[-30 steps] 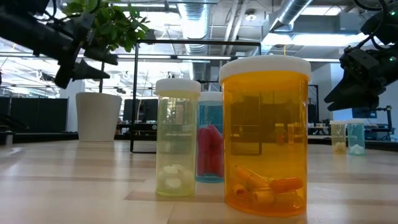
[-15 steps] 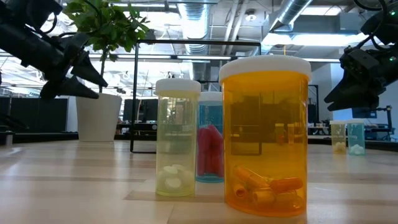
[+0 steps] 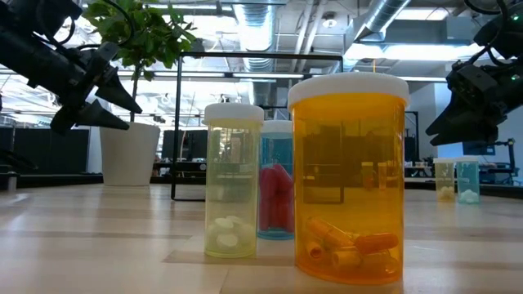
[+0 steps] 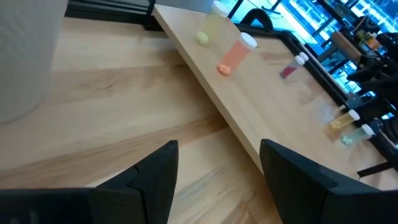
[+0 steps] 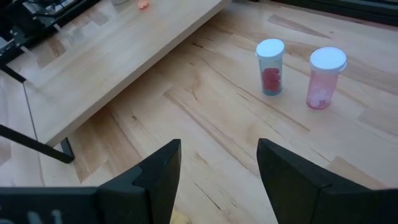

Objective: Pick and place medicine bottles onto shelf by color
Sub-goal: Put the top pink pill bottle on the shelf

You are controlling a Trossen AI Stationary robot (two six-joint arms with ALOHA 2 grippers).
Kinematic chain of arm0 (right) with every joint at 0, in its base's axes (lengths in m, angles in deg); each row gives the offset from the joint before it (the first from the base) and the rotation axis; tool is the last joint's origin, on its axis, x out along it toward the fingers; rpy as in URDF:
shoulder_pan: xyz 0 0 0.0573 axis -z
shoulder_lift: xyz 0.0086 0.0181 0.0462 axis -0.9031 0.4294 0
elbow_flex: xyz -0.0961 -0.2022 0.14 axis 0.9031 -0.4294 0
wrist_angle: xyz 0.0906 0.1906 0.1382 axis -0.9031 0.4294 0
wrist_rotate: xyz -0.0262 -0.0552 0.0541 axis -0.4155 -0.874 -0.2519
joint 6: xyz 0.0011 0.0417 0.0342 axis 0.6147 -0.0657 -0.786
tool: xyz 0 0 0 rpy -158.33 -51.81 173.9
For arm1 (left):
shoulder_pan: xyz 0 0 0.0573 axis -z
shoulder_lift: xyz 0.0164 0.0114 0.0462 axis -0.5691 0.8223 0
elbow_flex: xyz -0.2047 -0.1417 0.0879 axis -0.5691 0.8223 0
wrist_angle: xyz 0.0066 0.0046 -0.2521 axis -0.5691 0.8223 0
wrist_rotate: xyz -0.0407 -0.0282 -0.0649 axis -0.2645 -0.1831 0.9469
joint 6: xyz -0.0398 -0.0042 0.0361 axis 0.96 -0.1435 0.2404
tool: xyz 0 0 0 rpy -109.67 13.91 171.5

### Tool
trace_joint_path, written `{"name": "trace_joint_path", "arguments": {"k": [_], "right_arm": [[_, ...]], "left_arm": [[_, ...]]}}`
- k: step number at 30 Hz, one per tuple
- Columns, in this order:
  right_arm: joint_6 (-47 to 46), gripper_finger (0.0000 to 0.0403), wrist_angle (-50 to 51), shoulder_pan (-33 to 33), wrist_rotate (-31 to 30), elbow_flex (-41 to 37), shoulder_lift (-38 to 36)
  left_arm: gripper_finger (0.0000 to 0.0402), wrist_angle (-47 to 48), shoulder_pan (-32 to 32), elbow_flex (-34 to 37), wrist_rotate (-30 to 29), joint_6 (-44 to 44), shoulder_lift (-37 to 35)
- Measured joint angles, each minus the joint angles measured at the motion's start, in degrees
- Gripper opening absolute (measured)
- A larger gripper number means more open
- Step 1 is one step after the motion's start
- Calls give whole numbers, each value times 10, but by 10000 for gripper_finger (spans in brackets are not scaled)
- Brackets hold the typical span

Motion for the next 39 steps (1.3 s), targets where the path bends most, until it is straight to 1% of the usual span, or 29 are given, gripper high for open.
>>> {"name": "trace_joint_path", "arguments": {"k": [6,10,14,16,19,21,24,26,29,32,35,39], "right_arm": [[3,234,0,6,-4,0,0],[3,234,-4,16,-24,0,0],[-3,234,-46,30,-46,0,0],[-50,234,-85,35,-46,0,0],[-187,234,-149,42,-46,0,0],[-261,234,-176,44,-46,0,0],[-326,234,-196,48,-76,0,0],[-331,234,-198,53,-86,0,0],[-314,234,-212,61,-91,0,0],[-330,234,-232,64,-91,0,0],[-328,234,-280,64,-91,0,0],[-272,234,-361,64,-103,0,9]], "left_arm": [[212,0,0,0,28,17,0],[212,0,0,0,31,18,0],[212,3,0,0,31,14,0],[212,3,0,0,31,13,0],[212,7,0,0,31,12,0],[212,12,0,0,31,12,0],[212,14,0,0,31,12,0],[212,17,0,0,31,12,0],[212,20,0,0,31,12,0],[212,26,0,0,31,12,0],[212,34,0,0,32,12,0],[212,33,0,0,32,12,0]]}}
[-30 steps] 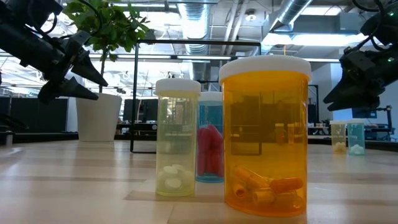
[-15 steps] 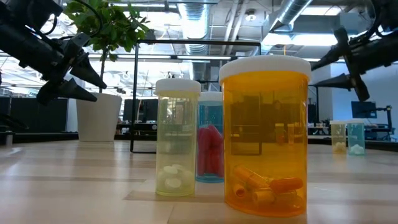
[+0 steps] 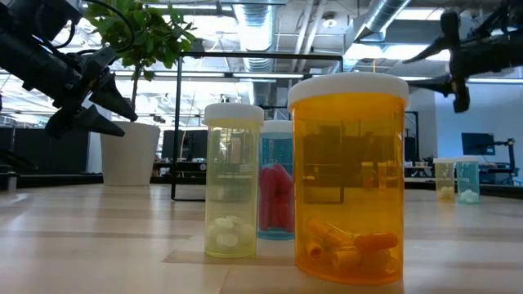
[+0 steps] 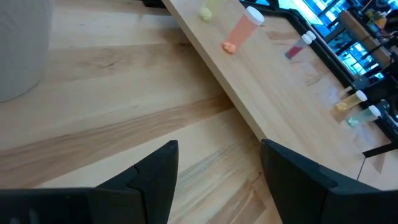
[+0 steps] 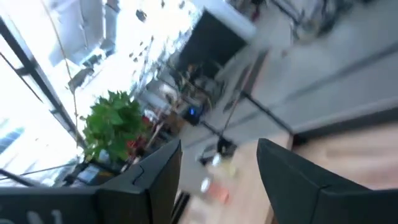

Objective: Pick and place medicine bottles onto shelf by color
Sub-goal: Put the top pink pill bottle on the shelf

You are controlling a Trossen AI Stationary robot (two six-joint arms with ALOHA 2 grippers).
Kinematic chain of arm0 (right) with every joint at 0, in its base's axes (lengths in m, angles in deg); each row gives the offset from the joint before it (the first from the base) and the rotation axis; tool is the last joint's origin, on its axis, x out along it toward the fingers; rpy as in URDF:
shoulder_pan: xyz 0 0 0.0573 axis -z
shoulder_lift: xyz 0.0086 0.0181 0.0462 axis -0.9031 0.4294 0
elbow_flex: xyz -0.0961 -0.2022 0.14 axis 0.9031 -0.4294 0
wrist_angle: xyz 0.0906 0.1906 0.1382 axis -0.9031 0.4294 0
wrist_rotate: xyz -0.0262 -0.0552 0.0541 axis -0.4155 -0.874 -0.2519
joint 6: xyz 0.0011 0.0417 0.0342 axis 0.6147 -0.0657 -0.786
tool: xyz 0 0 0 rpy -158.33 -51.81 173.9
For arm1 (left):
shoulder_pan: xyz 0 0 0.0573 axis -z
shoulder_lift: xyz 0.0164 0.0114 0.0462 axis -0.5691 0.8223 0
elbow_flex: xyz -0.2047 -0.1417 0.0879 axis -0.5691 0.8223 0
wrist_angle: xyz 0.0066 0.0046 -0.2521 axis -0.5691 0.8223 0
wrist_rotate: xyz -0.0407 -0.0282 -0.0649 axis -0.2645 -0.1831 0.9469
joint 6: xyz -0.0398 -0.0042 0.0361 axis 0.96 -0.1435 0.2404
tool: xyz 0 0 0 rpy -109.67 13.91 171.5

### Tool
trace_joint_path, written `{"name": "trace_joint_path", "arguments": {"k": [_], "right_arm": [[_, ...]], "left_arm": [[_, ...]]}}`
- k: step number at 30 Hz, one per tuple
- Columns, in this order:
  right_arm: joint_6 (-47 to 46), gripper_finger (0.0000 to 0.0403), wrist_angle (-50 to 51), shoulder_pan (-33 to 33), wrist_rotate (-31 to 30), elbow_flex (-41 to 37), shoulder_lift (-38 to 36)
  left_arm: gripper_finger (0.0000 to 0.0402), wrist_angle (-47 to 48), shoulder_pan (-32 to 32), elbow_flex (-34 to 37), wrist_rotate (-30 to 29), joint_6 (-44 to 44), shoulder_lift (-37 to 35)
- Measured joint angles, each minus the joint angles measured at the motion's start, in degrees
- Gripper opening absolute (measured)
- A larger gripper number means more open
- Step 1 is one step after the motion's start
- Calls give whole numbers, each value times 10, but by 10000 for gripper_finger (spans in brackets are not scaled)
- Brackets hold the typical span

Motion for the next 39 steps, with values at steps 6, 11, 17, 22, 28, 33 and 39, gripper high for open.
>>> {"name": "trace_joint_path", "arguments": {"k": [6,11,17,22,28,33,39], "right_arm": [[63,234,-33,0,-8,0,62],[61,234,-43,0,-8,0,124],[15,234,-46,0,-7,1,200],[-28,234,-44,-1,-4,34,278],[-52,234,48,5,-3,129,356],[-128,234,190,18,1,224,417],[-194,234,299,41,20,285,465]], "left_arm": [[212,0,0,0,0,0,0],[212,-1,0,0,0,0,0],[212,-1,0,0,0,0,0],[212,-1,0,0,0,0,0],[212,-1,0,0,0,0,0],[212,-1,0,0,0,0,0],[212,-1,0,0,0,0,0]]}}
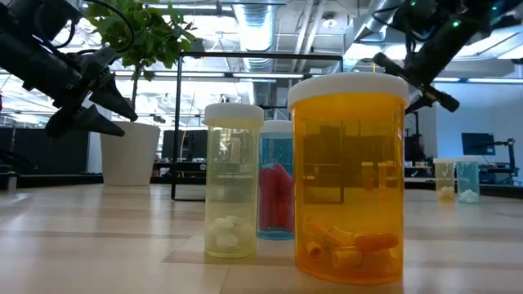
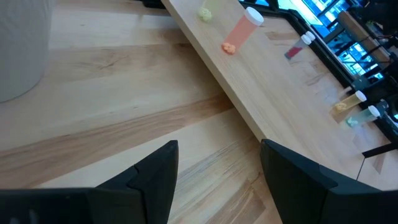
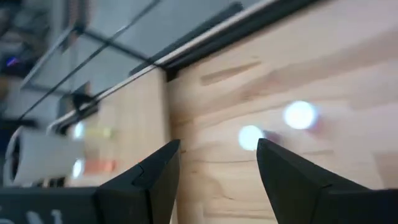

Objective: Pick and place medicine bottles onto shelf by color
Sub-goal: Put the top pink pill bottle on the shelf

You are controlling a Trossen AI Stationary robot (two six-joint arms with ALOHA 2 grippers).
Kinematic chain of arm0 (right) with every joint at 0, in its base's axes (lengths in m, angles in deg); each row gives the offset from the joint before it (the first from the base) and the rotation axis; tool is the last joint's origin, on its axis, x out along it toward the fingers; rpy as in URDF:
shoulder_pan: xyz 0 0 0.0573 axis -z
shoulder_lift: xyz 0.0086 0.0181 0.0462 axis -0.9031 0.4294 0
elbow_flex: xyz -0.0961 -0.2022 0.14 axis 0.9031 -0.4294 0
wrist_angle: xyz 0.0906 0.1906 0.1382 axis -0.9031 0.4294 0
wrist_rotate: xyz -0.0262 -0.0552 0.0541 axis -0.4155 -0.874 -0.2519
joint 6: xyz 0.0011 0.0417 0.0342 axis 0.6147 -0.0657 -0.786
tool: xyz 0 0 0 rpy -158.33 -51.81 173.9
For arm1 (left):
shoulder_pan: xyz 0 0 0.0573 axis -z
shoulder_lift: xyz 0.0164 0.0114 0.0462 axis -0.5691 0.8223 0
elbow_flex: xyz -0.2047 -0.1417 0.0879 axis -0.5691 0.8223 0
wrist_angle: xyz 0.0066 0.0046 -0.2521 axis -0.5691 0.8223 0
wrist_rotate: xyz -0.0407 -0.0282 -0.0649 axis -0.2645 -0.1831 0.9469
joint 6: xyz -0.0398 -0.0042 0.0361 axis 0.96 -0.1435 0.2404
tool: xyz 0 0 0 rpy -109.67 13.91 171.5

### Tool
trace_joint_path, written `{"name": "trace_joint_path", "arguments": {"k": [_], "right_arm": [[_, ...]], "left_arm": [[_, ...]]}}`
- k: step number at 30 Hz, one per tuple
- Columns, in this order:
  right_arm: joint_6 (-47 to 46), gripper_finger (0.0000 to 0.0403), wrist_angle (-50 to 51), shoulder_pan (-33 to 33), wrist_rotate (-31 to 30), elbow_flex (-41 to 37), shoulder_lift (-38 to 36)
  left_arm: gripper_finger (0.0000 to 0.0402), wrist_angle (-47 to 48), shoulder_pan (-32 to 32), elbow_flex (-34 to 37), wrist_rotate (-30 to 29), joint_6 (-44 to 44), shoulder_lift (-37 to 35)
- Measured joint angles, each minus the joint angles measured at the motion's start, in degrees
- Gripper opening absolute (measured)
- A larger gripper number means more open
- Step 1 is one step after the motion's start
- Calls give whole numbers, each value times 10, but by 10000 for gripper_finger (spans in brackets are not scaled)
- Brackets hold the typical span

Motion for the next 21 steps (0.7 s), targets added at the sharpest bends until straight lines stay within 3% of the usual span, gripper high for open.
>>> {"name": "trace_joint_path", "arguments": {"k": [6,12,21], "right_arm": [[-147,234,106,31,63,24,54],[-151,234,86,72,125,24,94],[-145,234,105,107,150,75,156]], "left_arm": [[212,0,0,0,0,0,0],[212,0,0,0,0,0,0],[212,0,0,0,0,0,0]]}}
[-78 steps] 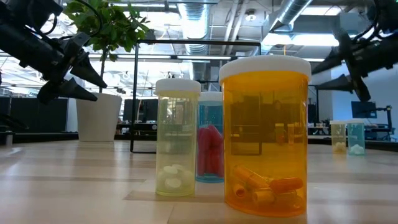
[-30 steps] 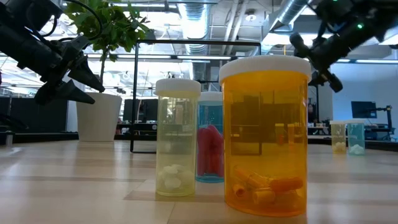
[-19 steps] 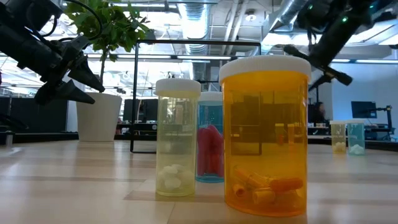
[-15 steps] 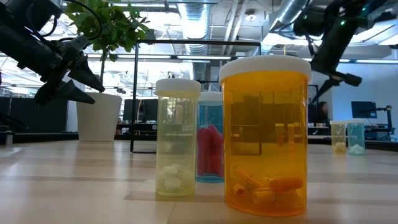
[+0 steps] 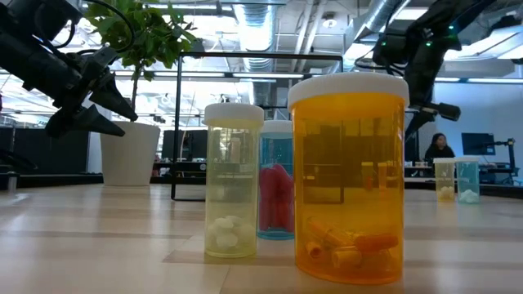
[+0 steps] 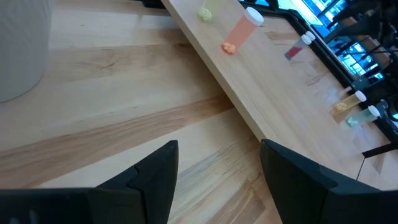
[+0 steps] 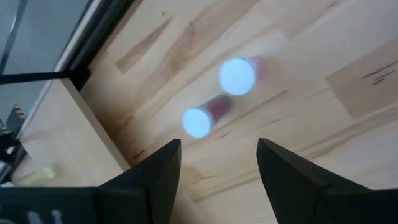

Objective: Pick and place medicine bottles onto shelf by color
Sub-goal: Put the top pink pill bottle on the shelf

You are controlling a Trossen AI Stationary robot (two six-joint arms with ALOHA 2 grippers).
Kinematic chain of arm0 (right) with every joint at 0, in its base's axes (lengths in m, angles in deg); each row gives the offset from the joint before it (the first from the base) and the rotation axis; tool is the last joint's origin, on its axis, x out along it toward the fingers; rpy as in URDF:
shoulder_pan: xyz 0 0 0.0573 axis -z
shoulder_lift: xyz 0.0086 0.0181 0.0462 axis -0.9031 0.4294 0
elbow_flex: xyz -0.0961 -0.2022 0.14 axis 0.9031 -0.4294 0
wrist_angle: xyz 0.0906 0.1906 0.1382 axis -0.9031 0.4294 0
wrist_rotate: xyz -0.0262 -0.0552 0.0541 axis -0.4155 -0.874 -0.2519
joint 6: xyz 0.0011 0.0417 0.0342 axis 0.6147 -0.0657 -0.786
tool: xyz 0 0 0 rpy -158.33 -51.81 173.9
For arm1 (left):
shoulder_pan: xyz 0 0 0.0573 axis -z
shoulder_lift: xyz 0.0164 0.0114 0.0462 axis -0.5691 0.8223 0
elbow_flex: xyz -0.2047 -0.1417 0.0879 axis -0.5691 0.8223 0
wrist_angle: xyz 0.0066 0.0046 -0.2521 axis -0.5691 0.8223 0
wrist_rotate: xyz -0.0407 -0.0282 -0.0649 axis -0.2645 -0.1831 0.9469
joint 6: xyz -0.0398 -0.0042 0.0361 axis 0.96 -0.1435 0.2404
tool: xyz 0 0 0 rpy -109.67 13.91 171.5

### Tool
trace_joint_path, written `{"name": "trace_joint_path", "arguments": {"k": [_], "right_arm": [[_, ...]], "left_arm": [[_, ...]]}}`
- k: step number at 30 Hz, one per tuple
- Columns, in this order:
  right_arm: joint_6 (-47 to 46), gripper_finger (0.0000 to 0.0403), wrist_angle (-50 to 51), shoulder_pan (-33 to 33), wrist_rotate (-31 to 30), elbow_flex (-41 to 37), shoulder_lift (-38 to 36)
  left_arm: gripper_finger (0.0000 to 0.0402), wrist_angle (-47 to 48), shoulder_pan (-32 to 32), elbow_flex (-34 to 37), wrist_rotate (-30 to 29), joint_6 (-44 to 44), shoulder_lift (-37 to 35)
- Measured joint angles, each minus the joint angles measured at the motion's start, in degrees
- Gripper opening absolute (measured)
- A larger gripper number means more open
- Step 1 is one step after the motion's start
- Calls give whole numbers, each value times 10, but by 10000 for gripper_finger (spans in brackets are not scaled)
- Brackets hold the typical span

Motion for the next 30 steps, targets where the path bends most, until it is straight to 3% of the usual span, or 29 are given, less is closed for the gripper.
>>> {"name": "trace_joint_path", "arguments": {"k": [9,18,22,30], "right_arm": [[-17,234,132,14,4,105,95],[-6,237,130,37,28,130,168],[2,253,129,52,54,131,184],[3,291,129,65,36,131,189]], "left_arm": [[212,0,0,0,0,0,0],[212,0,0,0,0,0,0],[212,0,0,0,0,0,0],[212,0,0,0,0,0,0]]}}
